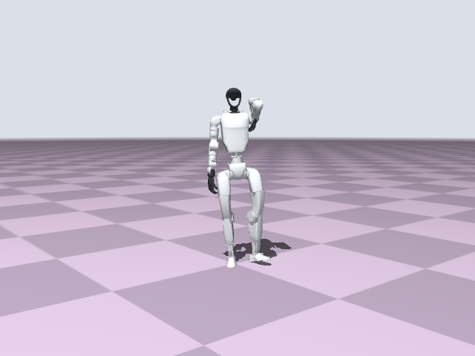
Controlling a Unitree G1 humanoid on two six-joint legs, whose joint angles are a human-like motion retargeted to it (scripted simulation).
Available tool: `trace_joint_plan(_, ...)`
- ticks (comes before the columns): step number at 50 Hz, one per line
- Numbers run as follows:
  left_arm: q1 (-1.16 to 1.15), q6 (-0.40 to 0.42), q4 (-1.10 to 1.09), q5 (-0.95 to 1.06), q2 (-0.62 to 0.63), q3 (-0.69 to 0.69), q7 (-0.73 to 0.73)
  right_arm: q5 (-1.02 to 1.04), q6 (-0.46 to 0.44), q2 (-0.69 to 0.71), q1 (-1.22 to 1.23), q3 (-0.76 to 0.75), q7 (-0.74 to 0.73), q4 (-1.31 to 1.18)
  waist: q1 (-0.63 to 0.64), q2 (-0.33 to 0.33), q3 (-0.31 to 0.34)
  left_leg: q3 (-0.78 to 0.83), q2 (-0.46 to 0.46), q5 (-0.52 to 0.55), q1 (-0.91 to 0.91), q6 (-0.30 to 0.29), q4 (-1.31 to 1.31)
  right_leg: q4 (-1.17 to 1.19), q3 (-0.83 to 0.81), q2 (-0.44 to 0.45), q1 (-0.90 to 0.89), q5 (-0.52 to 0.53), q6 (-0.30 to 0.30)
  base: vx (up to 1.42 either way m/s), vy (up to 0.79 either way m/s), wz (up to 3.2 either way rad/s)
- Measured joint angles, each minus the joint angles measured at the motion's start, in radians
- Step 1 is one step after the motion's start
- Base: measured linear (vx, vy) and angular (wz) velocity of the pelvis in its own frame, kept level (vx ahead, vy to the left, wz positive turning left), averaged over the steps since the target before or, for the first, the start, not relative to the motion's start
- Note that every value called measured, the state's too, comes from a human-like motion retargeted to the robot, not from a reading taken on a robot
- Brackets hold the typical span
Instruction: In place motions
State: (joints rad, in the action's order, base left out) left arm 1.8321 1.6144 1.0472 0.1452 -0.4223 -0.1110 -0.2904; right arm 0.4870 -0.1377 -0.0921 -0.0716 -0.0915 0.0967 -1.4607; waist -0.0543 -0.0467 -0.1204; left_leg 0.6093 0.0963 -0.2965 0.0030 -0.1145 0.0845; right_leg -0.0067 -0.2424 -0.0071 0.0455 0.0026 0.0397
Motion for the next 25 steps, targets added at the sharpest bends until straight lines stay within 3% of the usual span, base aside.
trace_joint_plan(7, 0.085, 0.0, 0.0, -0.004, -0.011, 0.013, -0.005, -0.006, -0.001, -0.05, 0.003, 0.015, 0.006, -0.011, 0.097, -0.017, 0.08, -0.091, -0.02, 0.032, -0.097, 0.017, 0.065, -0.026, -0.154, -0.03, 0.039, -0.021, 0.004, -0.16, 0.04, 1.16)
trace_joint_plan(11, 0.107, 0.0, 0.0, 0.007, -0.007, 0.014, 0.007, 0.001, -0.019, -0.082, -0.015, -0.014, -0.008, -0.047, 0.114, -0.022, 0.087, 0.176, 0.033, 0.02, -0.091, -0.062, 0.065, -0.051, -0.352, -0.049, 0.056, -0.046, -0.011, -0.1, 0.11, 2.44)
trace_joint_plan(15, 0.089, 0.0, 0.0, 0.02, -0.001, 0.023, 0.021, 0.006, -0.033, -0.094, -0.036, -0.047, -0.03, -0.079, 0.108, -0.015, 0.072, 0.479, 0.091, 0.103, -0.047, -0.143, 0.091, -0.07, -0.545, -0.049, 0.073, -0.077, -0.032, 0.05, 0.12, 2.41)
trace_joint_plan(18, 0.054, 0.0, 0.0, 0.021, -0.01, 0.039, 0.026, 0.007, -0.036, -0.092, -0.052, -0.067, -0.043, -0.095, 0.106, -0.013, 0.057, 0.647, 0.099, 0.204, -0.003, -0.125, 0.116, -0.078, -0.644, -0.053, 0.088, -0.096, -0.051, 0.07, 0.11, 2.2)
trace_joint_plan(20, 0.02, 0.0, 0.0, 0.017, -0.028, 0.056, 0.024, 0.01, -0.036, -0.09, -0.059, -0.074, -0.049, -0.102, 0.119, -0.015, 0.051, 0.664, 0.095, 0.283, 0.013, -0.111, 0.127, -0.079, -0.669, -0.059, 0.099, -0.106, -0.062, 0.16, 0.14, 1.49)
trace_joint_plan(22, -0.017, 0.0, 0.0, 0.008, -0.05, 0.077, 0.018, 0.018, -0.036, -0.084, -0.059, -0.074, -0.053, -0.107, 0.14, -0.004, 0.043, 0.598, 0.091, 0.355, 0.009, -0.135, 0.104, -0.074, -0.693, -0.048, 0.113, -0.115, -0.073, 0.2, 0.19, 1.11)
trace_joint_plan(25, -0.077, 0.0, 0.0, -0.006, -0.069, 0.107, 0.012, 0.028, -0.03, -0.066, -0.066, -0.068, -0.056, -0.106, 0.172, 0.006, 0.009, 0.454, 0.044, 0.299, -0.012, -0.147, 0.011, -0.058, -0.72, -0.038, 0.123, -0.126, -0.088, 0.23, 0.19, 0.81)
